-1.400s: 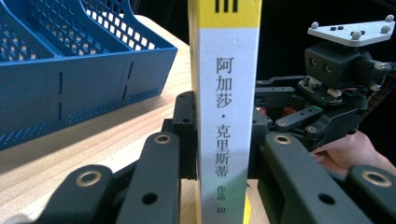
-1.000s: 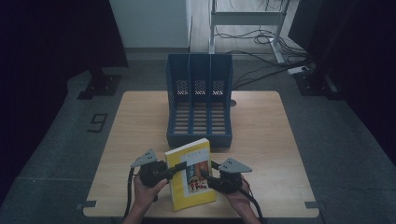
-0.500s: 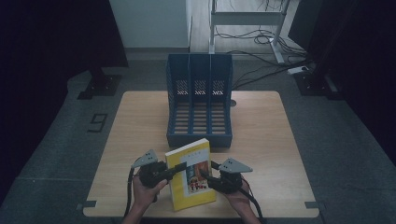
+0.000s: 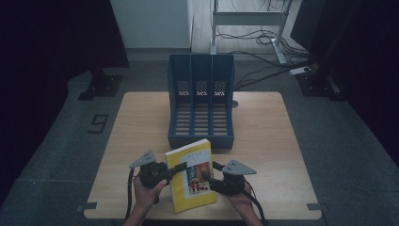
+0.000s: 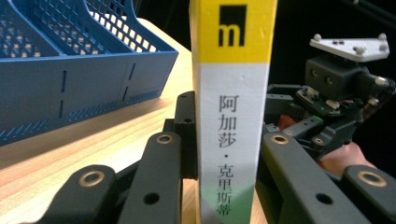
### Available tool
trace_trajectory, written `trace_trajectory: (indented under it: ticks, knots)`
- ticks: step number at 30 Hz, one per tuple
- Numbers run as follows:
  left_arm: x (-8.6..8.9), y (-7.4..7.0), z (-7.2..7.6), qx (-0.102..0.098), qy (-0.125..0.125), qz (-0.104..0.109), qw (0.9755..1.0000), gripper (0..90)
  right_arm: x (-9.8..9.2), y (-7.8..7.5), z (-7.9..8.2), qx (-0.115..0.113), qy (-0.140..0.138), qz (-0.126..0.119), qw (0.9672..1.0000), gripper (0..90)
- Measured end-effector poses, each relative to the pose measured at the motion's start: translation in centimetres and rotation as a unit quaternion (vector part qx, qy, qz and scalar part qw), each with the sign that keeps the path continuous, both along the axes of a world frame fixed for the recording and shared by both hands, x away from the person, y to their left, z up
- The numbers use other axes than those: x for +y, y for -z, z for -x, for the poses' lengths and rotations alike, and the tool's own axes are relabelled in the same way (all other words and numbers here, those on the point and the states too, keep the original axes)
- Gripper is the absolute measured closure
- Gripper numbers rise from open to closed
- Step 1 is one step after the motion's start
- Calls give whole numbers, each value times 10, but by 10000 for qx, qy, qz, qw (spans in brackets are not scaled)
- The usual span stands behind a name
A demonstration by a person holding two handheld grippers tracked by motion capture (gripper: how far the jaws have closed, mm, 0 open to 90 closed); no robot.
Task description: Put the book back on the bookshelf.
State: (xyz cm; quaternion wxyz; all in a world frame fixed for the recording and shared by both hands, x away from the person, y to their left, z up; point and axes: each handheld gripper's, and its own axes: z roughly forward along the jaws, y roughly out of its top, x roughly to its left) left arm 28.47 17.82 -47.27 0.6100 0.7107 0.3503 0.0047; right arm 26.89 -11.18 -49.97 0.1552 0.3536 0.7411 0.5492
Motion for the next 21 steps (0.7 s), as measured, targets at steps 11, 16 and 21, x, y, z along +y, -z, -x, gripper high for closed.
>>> trace_trajectory:
  ticks: [11,16,21]
  knots:
    - [22,-17,-2,-231,-358,203,9989,757,-30,15,-4,269,419,-191,9986,386]
    - [22,-21,0,-262,-502,138,9983,757,-37,25,-7,412,536,0,9977,387]
    - [18,-24,7,-254,-512,68,9983,757,-38,33,-8,628,630,396,9952,387]
